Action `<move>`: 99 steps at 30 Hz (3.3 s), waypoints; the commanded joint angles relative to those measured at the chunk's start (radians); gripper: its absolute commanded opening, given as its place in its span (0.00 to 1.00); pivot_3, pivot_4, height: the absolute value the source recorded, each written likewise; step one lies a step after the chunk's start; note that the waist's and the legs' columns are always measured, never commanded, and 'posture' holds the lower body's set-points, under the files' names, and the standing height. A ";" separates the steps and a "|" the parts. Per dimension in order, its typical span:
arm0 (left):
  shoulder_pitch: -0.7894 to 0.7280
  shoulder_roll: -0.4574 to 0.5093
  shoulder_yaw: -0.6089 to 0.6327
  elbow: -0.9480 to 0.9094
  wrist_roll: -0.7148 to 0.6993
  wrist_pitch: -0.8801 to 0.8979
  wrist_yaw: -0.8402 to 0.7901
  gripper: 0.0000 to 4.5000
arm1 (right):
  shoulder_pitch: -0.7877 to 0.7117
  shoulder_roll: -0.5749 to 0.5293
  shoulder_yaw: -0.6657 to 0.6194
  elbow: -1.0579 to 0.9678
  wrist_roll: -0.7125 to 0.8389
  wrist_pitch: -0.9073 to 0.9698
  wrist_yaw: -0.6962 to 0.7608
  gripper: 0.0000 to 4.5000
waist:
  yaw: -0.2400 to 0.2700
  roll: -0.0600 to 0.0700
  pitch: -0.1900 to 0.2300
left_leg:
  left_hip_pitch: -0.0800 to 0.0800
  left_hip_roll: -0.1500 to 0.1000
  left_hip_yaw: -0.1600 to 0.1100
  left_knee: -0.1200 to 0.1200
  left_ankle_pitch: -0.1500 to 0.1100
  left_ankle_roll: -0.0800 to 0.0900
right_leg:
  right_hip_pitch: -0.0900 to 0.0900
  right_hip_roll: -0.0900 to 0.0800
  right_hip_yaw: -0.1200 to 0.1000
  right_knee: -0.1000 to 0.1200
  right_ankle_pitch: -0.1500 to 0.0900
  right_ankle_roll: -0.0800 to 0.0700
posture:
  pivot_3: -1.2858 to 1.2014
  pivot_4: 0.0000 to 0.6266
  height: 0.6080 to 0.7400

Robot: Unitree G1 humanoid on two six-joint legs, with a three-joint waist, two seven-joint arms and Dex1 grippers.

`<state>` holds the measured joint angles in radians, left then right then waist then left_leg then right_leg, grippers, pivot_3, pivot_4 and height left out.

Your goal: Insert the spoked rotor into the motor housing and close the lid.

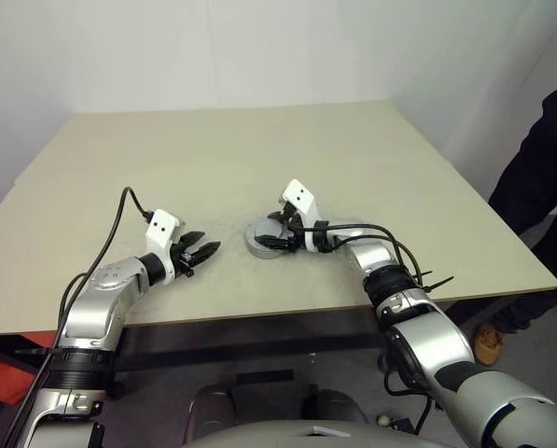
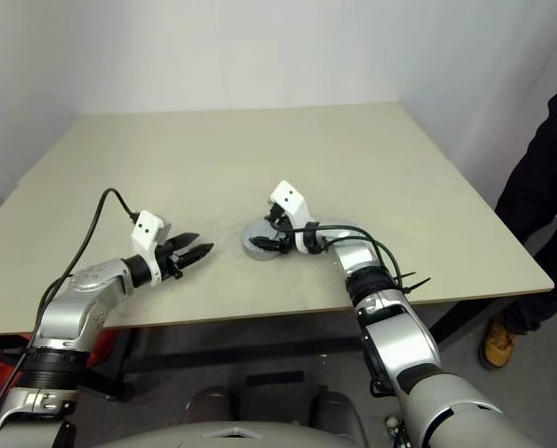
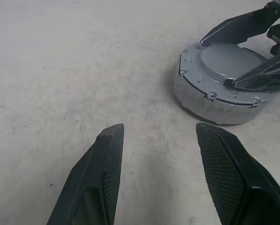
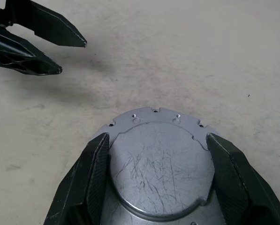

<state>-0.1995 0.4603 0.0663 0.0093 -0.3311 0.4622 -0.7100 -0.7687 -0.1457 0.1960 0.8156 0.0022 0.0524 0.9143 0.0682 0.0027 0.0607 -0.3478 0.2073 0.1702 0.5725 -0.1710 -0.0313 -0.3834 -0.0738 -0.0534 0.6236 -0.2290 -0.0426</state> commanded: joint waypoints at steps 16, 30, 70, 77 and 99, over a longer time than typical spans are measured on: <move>-0.014 0.002 0.001 -0.033 -0.001 -0.018 0.008 0.57 | -0.011 -0.014 0.040 0.090 -0.040 0.036 -0.064 0.70 | 0.000 0.008 0.004 | 0.015 -0.002 -0.024 -0.009 -0.001 0.000 | 0.018 -0.003 -0.025 -0.041 -0.002 0.003 | 0.52 0.00 1.00; -0.016 -0.003 -0.002 -0.029 0.004 -0.023 0.009 0.57 | -0.010 0.012 -0.076 -0.040 0.133 0.114 0.078 0.70 | 0.002 0.005 0.003 | 0.006 -0.002 -0.019 -0.011 -0.001 -0.003 | 0.004 -0.002 -0.015 -0.015 0.001 -0.002 | 0.52 0.00 1.00; -0.020 0.000 -0.002 -0.021 0.004 -0.032 0.011 0.57 | 0.030 -0.021 0.004 -0.066 0.054 0.056 0.090 0.70 | 0.003 0.005 0.002 | -0.017 -0.001 -0.017 0.000 -0.003 -0.004 | -0.014 0.000 -0.017 -0.005 0.007 -0.014 | 0.52 0.00 1.00; -0.014 0.000 -0.001 -0.030 0.002 -0.029 0.014 0.57 | 0.028 -0.019 0.016 -0.035 0.029 0.048 0.065 0.70 | 0.003 0.005 0.002 | -0.015 -0.001 -0.017 0.000 -0.003 -0.004 | -0.013 0.000 -0.017 -0.005 0.007 -0.014 | 0.52 0.00 1.00; -0.130 -0.176 0.018 0.015 -0.127 0.124 0.091 0.57 | 0.011 -0.024 0.030 0.035 -0.002 0.020 0.029 0.70 | 0.006 0.005 0.002 | -0.001 -0.002 -0.018 0.001 -0.003 -0.005 | 0.000 -0.001 -0.015 -0.005 0.006 -0.013 | 0.52 0.00 1.00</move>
<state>-0.2913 0.2963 0.0682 0.0253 -0.4216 0.5595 -0.6361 -0.7684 -0.1612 0.2090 0.8116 0.0370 0.0537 0.9560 0.0743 0.0075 0.0628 -0.3491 0.2058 0.1525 0.5730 -0.1736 -0.0363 -0.3836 -0.0744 -0.0688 0.6189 -0.2228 -0.0553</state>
